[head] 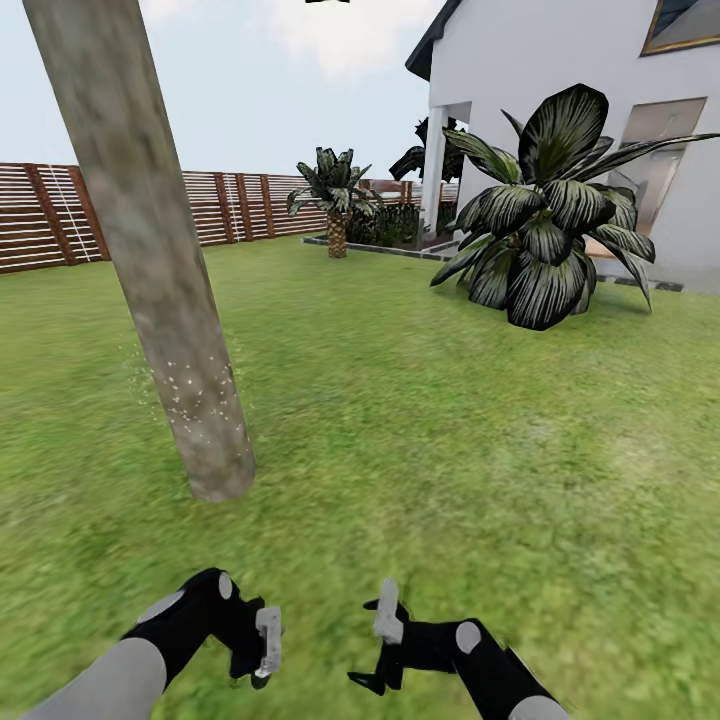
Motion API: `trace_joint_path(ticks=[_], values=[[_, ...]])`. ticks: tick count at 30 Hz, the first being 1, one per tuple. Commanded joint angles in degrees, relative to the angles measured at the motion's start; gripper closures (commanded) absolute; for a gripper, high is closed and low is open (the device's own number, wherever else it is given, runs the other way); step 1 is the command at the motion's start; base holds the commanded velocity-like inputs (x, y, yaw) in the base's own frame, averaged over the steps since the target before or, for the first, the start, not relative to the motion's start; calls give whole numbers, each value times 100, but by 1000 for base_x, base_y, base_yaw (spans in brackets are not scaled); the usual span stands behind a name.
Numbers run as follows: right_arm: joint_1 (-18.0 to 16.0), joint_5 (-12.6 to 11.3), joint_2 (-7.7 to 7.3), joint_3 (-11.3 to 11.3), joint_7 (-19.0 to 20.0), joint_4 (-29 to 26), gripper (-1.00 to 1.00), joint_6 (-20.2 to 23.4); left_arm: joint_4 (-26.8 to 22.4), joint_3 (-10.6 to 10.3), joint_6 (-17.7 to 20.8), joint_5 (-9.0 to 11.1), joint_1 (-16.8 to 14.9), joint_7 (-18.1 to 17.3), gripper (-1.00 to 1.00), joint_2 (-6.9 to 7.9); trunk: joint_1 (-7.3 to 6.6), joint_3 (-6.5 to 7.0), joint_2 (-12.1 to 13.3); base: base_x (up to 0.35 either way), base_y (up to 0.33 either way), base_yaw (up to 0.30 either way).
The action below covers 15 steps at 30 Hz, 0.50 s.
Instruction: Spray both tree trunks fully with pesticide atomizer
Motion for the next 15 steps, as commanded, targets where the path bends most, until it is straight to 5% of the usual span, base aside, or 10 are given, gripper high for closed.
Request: trace_joint_path(ticks=[1, 2, 3, 8, 11, 15], values=[[-3, 46, 21, -46, 155, -78, -100, -14, -17, -35, 35, -73, -4, -76, 100, 23, -1, -6, -2, 0, 0, 0], [-3, 45, 31, -45, 220, -132, -100, -9, -25, -36, 36, -101, -15, -105, 100, -26, -1, -6, -2, 0, 0, 0], [-3, 42, 31, -45, 245, -153, 100, -7, -29, -36, 37, -114, -20, -116, 100, -57, -1, -6, -2, 0, 0, 0], [-3, 39, 43, -44, 286, -195, 100, -4, -41, -44, 39, -224, -28, -135, 100, -253, -1, -6, -2, 0, 0, 0], [-3, 45, 42, -44, 288, -200, 100, -4, -37, -36, 45, -575, -28, -143, 100, -369, -1, -6, -2, 0, 0, 0], [-3, 46, 41, -44, 288, -216, 100, -4, -36, -36, 39, -626, -27, -145, 100, -415, -1, -6, -2, 0, 0, 0]])
